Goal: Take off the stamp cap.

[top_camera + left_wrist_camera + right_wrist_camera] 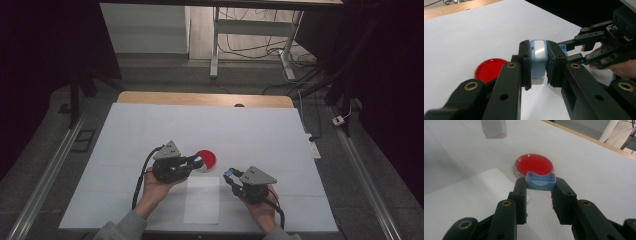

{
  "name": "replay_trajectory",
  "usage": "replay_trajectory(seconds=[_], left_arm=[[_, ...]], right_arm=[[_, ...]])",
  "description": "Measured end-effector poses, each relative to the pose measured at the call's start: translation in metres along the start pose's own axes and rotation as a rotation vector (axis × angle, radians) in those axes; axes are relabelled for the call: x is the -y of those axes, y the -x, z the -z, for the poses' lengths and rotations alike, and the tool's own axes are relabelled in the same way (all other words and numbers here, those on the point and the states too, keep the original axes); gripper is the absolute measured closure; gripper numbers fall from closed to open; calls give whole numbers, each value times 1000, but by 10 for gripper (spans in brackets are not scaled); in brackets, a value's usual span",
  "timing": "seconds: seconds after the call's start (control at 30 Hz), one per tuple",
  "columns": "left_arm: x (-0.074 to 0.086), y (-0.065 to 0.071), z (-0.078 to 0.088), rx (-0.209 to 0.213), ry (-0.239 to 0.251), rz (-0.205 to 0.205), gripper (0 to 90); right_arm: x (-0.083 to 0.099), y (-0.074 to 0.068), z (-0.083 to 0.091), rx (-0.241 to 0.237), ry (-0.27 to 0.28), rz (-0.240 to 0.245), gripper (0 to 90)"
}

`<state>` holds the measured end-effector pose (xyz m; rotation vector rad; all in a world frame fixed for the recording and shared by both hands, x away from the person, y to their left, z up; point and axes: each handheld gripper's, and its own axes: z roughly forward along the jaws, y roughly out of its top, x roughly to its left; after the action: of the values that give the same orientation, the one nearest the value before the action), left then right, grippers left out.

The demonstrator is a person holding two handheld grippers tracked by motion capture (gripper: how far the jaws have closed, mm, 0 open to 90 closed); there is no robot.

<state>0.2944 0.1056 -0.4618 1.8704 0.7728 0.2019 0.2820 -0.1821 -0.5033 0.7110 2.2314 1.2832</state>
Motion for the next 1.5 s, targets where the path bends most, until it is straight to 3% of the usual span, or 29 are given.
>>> replay_trajectory(seconds=[0.17,0.77,1.5], left_arm=[[0,-1,0,-10,-9,4,759],[-1,-4,2,-6,0,11,759],[-1,-8,7,-9,18,21,758]], right_arm=[[6,9,15,0,5,-13,659],[27,39,55,73,5,-69,659],[25,38,50,51,1,-53,658]])
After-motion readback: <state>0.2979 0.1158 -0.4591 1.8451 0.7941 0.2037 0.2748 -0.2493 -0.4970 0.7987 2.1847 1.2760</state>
